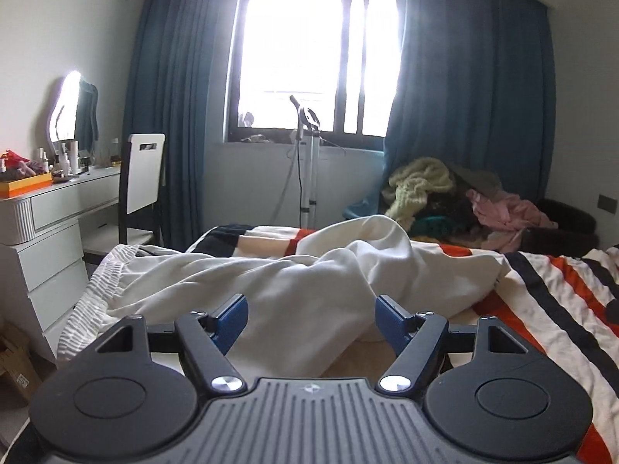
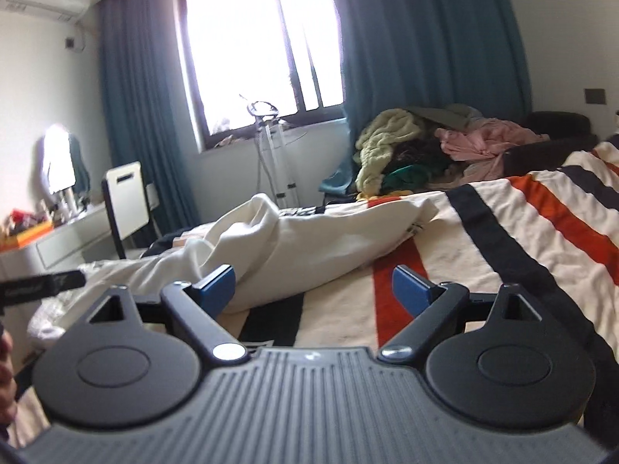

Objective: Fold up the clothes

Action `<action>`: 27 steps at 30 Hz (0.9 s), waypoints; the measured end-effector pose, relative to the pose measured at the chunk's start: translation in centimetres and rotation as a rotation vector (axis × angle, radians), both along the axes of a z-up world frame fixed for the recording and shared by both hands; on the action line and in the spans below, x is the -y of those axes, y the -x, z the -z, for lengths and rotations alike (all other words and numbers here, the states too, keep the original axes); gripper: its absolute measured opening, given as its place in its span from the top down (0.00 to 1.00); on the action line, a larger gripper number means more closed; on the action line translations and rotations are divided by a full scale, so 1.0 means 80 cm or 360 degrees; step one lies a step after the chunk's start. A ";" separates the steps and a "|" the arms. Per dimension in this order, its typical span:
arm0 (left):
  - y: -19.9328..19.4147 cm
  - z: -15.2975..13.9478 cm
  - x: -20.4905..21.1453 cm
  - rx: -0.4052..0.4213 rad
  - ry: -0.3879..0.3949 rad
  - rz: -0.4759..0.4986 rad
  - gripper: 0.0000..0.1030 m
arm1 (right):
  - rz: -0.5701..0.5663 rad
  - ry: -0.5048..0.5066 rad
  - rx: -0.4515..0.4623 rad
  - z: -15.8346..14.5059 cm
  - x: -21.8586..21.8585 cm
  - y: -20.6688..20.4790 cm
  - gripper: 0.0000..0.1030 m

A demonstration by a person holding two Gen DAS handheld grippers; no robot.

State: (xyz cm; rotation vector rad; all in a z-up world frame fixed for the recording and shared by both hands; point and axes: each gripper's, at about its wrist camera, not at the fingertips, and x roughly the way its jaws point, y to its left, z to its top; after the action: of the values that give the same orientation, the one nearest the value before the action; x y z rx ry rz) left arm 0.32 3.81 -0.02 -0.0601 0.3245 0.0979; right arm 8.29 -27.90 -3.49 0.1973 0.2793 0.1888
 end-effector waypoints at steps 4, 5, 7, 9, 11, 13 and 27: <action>-0.013 0.011 -0.015 -0.0070 0.0080 -0.0050 0.25 | 0.0021 0.0028 0.0013 0.002 0.001 0.002 0.13; -0.018 0.013 -0.015 -0.0092 0.0048 -0.0058 0.25 | 0.0014 0.0040 0.0016 0.003 0.000 0.002 0.13; -0.028 0.018 -0.011 -0.0119 -0.0070 -0.0059 0.25 | -0.0002 0.0048 0.0001 0.005 -0.002 0.000 0.13; -0.041 0.024 -0.005 -0.0152 -0.0137 -0.0026 0.25 | -0.0012 0.0026 -0.0030 0.005 -0.001 0.000 0.13; -0.059 0.029 0.000 -0.0191 -0.0171 0.0011 0.25 | -0.0002 -0.0005 -0.0056 0.007 0.003 0.001 0.13; -0.082 0.033 0.004 -0.0231 -0.0174 0.0059 0.25 | 0.0034 -0.0029 -0.0084 0.009 0.008 0.002 0.13; -0.380 0.035 0.067 -0.0332 -0.0201 0.0186 0.20 | -0.0032 -0.0014 -0.0318 0.052 0.004 -0.039 0.13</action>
State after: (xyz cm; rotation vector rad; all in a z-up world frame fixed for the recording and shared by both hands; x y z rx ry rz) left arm 30.70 -1.58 -2.85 0.0950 0.5288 0.0082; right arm 11.45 -28.25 -7.66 0.2227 0.4793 0.1904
